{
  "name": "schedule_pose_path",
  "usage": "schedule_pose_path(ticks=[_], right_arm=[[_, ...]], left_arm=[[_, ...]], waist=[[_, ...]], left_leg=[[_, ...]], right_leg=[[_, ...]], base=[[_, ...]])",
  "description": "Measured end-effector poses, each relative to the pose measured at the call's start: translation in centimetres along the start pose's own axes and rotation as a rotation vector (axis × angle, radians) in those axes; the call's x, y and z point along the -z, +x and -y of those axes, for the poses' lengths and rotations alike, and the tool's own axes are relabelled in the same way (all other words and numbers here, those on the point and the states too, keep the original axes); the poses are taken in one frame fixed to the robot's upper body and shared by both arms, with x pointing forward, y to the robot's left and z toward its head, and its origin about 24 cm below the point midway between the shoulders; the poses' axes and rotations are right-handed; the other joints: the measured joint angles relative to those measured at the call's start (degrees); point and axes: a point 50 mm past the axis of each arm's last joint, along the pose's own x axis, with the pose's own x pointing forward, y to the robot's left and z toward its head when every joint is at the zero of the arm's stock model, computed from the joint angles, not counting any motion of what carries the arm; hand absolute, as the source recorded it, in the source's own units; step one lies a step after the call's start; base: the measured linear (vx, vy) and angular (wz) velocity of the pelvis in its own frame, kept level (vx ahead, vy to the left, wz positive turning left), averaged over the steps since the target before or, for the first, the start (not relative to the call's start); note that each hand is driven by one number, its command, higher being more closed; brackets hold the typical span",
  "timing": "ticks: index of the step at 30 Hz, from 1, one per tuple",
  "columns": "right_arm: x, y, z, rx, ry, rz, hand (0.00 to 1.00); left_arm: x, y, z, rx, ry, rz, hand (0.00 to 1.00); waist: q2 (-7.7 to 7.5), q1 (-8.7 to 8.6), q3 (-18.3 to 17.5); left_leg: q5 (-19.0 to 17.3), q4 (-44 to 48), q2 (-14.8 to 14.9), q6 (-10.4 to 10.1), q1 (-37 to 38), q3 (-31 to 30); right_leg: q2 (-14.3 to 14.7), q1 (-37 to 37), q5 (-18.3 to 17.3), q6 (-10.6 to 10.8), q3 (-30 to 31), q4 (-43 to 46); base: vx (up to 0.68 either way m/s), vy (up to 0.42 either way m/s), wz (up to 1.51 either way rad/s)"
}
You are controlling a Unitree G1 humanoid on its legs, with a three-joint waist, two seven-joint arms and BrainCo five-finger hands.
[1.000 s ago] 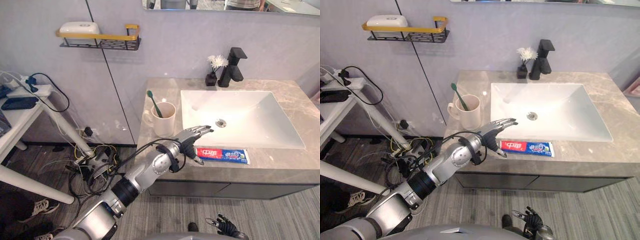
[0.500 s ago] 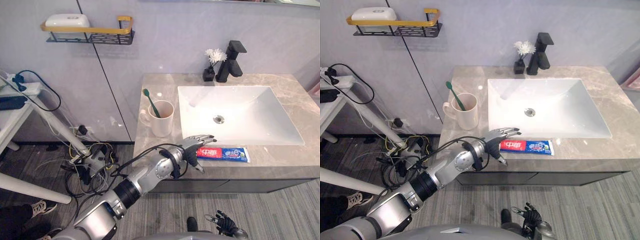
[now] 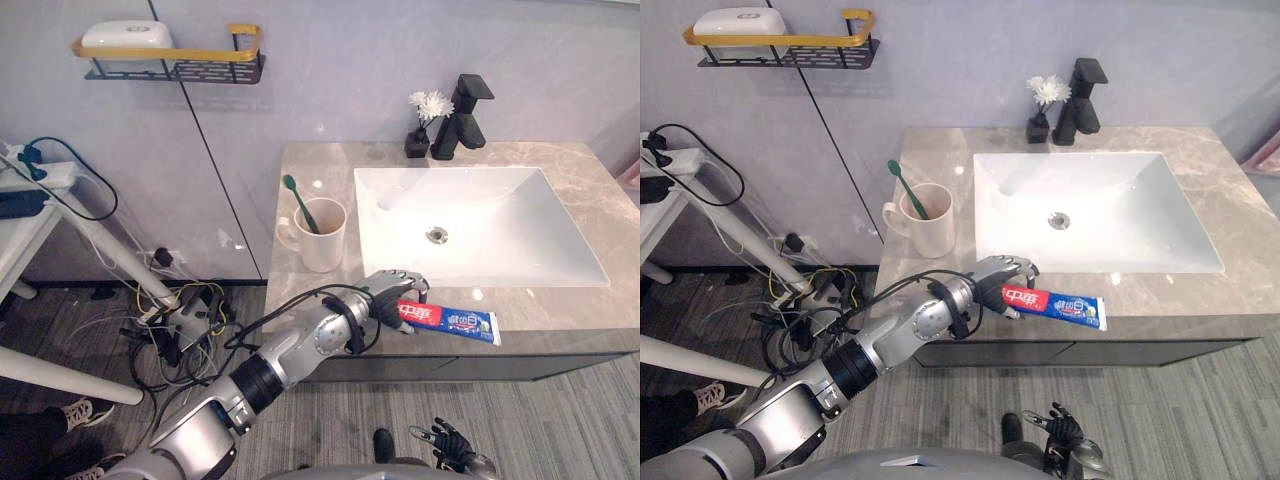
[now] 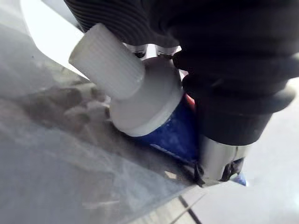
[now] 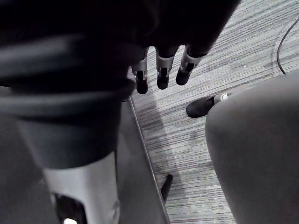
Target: Organize washtable
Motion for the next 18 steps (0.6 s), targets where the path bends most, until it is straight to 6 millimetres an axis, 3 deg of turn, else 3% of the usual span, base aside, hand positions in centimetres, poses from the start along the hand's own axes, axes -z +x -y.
schedule_pose_path(ticks=[3, 18], right_arm=[[-0.16, 0.04, -0.05, -0.001, 0.0, 0.005, 0.0], [-0.15, 0.04, 0.03, 0.01, 0.002, 0.005, 0.0]], left_arm=[[0.14, 0.1, -0.57, -0.026, 0.006, -0.007, 1.0], [0.12, 0.22, -0.83, -0.038, 0.004, -0.01, 1.0]], waist=[[0.01, -0.89, 0.01], [0.08, -0.96, 0.04]], left_leg=[[0.0, -0.04, 0.04, -0.01, 0.04, -0.01], [-0.02, -0.02, 0.05, -0.03, 0.32, 0.02]], right_leg=[[0.05, 0.0, 0.0, 0.0, -0.01, -0.01], [0.03, 0.25, 0.05, 0.07, -0.1, -0.01]], base=[[0.0, 0.0, 0.0], [0.0, 0.0, 0.0]])
